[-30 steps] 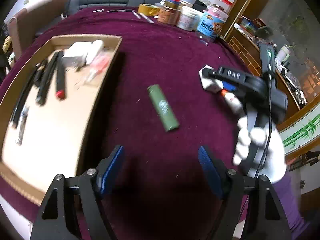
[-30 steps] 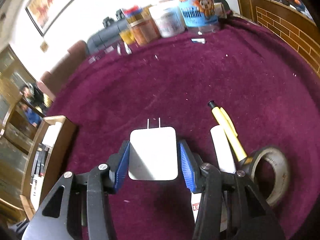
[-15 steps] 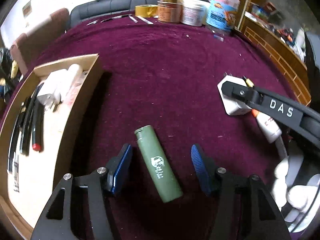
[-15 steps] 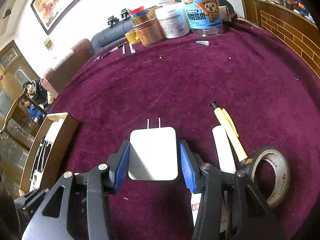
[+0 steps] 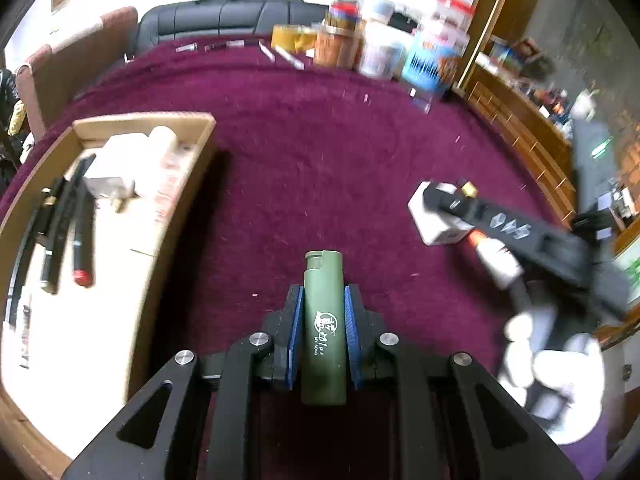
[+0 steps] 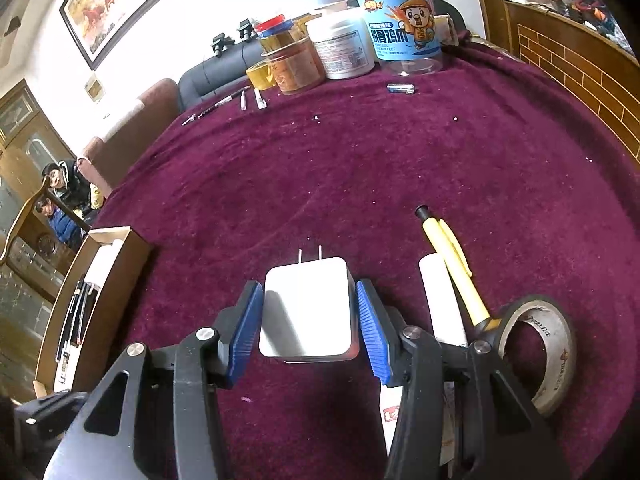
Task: Organize rigid objects
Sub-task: 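Carry the green tube and white charger into the tray and release them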
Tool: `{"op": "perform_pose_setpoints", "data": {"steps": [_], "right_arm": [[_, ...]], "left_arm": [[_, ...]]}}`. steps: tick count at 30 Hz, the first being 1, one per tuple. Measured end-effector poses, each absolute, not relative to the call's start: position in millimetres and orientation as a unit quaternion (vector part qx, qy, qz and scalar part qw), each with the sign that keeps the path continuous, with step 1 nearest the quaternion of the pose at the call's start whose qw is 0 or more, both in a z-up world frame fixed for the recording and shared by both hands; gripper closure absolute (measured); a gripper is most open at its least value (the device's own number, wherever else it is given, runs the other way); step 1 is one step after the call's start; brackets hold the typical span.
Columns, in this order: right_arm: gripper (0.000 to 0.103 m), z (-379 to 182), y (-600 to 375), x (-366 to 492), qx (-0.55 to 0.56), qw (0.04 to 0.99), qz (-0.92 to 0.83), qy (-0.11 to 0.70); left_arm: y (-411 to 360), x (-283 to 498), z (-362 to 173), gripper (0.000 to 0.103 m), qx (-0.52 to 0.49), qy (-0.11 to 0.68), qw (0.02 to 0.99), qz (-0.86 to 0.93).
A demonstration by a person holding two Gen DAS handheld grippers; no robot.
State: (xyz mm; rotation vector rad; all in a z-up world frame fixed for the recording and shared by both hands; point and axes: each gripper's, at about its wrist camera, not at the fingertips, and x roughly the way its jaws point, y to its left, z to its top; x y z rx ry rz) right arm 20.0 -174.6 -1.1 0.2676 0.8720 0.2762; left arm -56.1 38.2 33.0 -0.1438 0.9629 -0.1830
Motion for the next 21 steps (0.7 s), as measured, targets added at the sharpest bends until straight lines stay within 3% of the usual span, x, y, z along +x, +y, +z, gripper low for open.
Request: {"op": "perform_pose_setpoints", "data": {"steps": [10, 12, 13, 15, 21], "right_arm": [[0.038, 0, -169, 19, 0.115, 0.891, 0.144, 0.414], [0.038, 0, -169, 19, 0.117, 0.891, 0.147, 0.413], [0.039, -1, -169, 20, 0.117, 0.891, 0.147, 0.413], [0.057, -1, -165, 20, 0.104, 0.892, 0.134, 0.419], [0.058, 13, -162, 6, 0.1, 0.894, 0.126, 0.417]], "left_arm": [[95, -99, 86, 0.086, -0.115, 0.409, 0.9, -0.1], [113, -111, 89, 0.086, -0.123, 0.404, 0.902, -0.089], [122, -116, 90, 0.086, -0.127, 0.401, 0.904, -0.081], [146, -126, 91, 0.086, -0.138, 0.395, 0.906, -0.06], [217, -147, 77, 0.086, -0.184, 0.387, 0.904, -0.002]]}}
